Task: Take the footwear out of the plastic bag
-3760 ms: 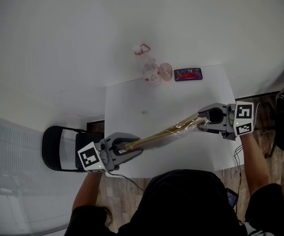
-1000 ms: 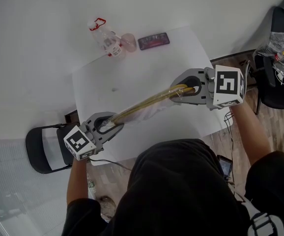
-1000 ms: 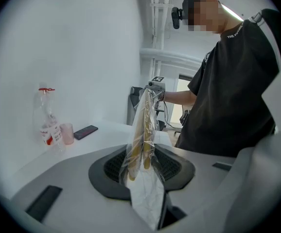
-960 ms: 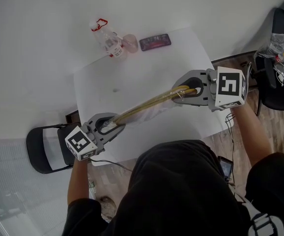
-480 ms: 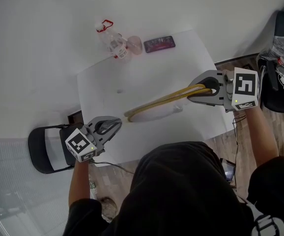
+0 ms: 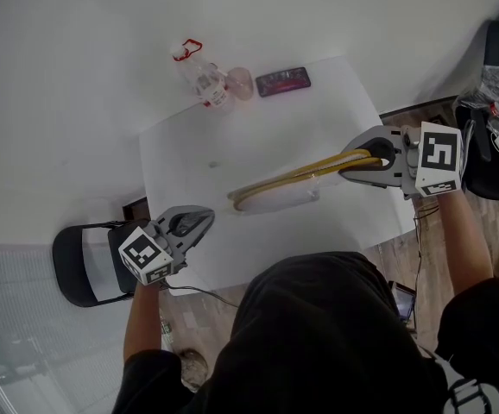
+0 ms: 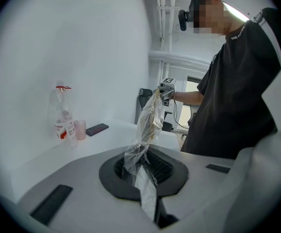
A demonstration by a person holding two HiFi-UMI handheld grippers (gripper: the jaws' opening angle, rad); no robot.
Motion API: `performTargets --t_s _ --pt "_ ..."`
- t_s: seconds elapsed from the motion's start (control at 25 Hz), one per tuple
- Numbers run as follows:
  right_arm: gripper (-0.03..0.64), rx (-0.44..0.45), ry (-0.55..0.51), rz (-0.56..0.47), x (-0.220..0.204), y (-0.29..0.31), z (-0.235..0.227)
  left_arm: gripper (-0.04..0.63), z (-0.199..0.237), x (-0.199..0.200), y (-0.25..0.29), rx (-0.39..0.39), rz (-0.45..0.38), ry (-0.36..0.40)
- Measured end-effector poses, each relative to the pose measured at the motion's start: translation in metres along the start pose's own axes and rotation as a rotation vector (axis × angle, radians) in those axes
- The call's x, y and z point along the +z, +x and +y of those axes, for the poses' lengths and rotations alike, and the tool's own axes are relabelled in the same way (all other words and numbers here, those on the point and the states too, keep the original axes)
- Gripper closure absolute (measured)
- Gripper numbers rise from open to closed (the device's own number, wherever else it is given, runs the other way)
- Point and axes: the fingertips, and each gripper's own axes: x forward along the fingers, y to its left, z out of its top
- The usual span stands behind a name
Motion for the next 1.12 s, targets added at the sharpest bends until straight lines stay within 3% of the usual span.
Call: performTargets --t_s 1.12 --pt "0.543 -0.054 -0.004 0.021 -0.007 -0.022 -0.004 0.571 0.021 -0.021 -0.013 0.078 -0.022 -0.05"
